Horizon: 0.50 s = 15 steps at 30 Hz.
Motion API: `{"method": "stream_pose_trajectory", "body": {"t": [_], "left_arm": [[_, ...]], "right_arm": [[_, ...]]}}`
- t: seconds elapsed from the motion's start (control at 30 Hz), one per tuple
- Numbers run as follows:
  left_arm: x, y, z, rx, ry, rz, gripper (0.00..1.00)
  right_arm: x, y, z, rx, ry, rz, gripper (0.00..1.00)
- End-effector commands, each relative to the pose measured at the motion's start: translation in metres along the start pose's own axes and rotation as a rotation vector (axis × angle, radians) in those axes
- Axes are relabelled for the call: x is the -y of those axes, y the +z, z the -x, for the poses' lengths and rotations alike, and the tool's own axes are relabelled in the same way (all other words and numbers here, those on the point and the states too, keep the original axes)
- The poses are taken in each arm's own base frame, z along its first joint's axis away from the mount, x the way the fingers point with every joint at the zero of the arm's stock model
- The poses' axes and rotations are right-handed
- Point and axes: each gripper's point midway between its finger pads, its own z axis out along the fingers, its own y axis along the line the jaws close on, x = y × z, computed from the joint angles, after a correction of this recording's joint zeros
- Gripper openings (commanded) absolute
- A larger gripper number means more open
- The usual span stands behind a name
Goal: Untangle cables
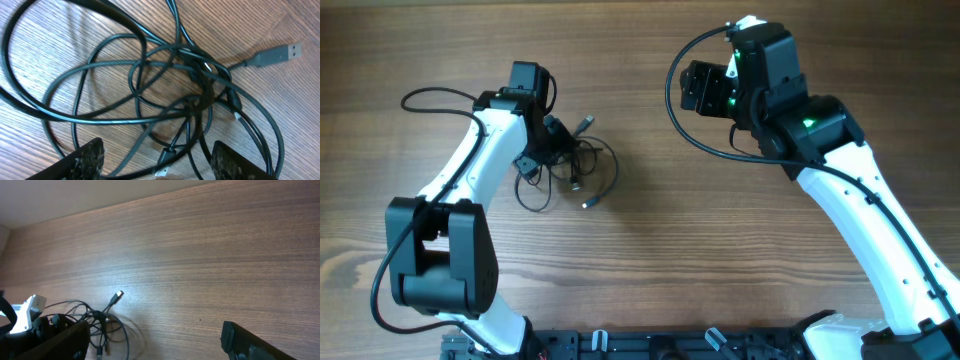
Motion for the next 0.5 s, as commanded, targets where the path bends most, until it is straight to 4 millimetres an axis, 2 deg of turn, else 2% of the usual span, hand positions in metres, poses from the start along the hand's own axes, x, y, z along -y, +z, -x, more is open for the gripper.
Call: {"method": "stream_pose_trajectory", "body": {"t": [0.0, 0.03, 0.1, 0.23, 0.27, 0.3, 0.33, 0.47], "left_arm": [[-0.015, 0.004, 0.012, 0.071, 0.058, 0.093, 0.71], [-0.016, 0.003, 0.018, 0.099, 0.058, 0.103, 0.66], [-0.010, 0.004, 0.012, 0.063, 0.060, 0.062, 0.46], [0.003, 0.005, -0.001, -0.008, 0.061, -0.016, 0.31], [0.003, 0.005, -0.003, -0.016, 0.061, -0.014, 0.30], [0.000, 0.005, -0.006, -0.029, 0.061, -0.002, 0.35], [-0.005, 0.005, -0.011, -0.049, 0.102, 0.013, 0.48], [-0.012, 0.004, -0.017, -0.078, 0.148, 0.039, 0.51]], "right_arm": [[-0.002, 0.003, -0.003, -0.014, 0.007, 0.012, 0.85], [-0.001, 0.003, -0.004, -0.019, 0.006, 0.009, 0.86], [-0.001, 0.003, -0.005, -0.025, 0.007, 0.007, 0.86], [-0.002, 0.003, -0.006, -0.032, 0.007, 0.016, 0.86], [-0.005, 0.003, -0.008, -0.040, 0.007, 0.032, 0.86], [-0.006, 0.003, -0.008, -0.043, 0.007, 0.036, 0.86], [-0.005, 0.003, -0.009, -0.047, 0.006, 0.035, 0.86], [-0.009, 0.003, -0.012, -0.061, 0.008, 0.058, 0.86]]}}
